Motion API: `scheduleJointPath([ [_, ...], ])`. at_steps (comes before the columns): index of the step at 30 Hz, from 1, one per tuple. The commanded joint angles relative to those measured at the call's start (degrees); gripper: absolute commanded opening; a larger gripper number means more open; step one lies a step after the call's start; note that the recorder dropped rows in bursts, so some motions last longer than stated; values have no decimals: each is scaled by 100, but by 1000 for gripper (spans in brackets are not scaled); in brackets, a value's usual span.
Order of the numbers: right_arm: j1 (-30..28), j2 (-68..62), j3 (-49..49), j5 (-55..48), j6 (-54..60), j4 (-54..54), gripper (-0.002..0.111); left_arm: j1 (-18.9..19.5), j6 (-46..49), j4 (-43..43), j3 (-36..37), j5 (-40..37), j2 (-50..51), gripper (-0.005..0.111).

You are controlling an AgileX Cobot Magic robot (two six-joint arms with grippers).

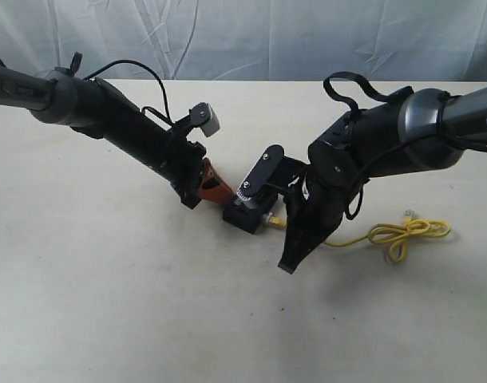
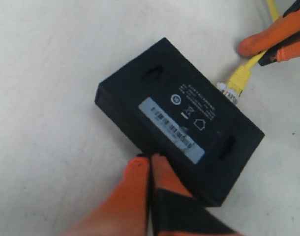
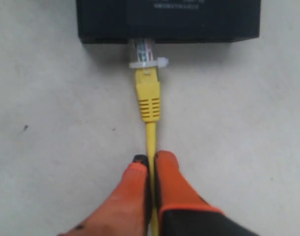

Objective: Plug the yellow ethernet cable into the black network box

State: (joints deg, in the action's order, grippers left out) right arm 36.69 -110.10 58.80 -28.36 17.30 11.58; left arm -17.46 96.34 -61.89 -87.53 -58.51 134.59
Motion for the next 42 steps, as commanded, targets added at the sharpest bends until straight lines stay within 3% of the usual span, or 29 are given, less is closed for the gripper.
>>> scheduleJointPath([
  [1,-5,54,-14,89,-232,221,-1,-35,7,6,-42,-37,8,0],
  [23,-5,54,-14,599,-232,15,-1,-35,17,-17,-42,-96,8,0],
  [25,-5,54,-14,599,-232,-38,5,-35,17,-17,-42,-96,8,0],
  [30,-5,54,-14,451,-232,-110,33,-35,5,-17,-42,-80,8,0],
  [34,-5,125,-14,437,-365,-213,35,19,-23,-17,-68,-81,-3,0],
  [39,-5,577,-14,210,-1249,-309,35,214,-833,93,-81,60,-321,0],
  [41,-5,869,-14,-137,-1760,-309,29,324,-1992,636,-81,326,-674,0],
  [42,-5,1044,-14,-419,-2092,-309,14,366,-3185,1395,-81,622,-954,0],
])
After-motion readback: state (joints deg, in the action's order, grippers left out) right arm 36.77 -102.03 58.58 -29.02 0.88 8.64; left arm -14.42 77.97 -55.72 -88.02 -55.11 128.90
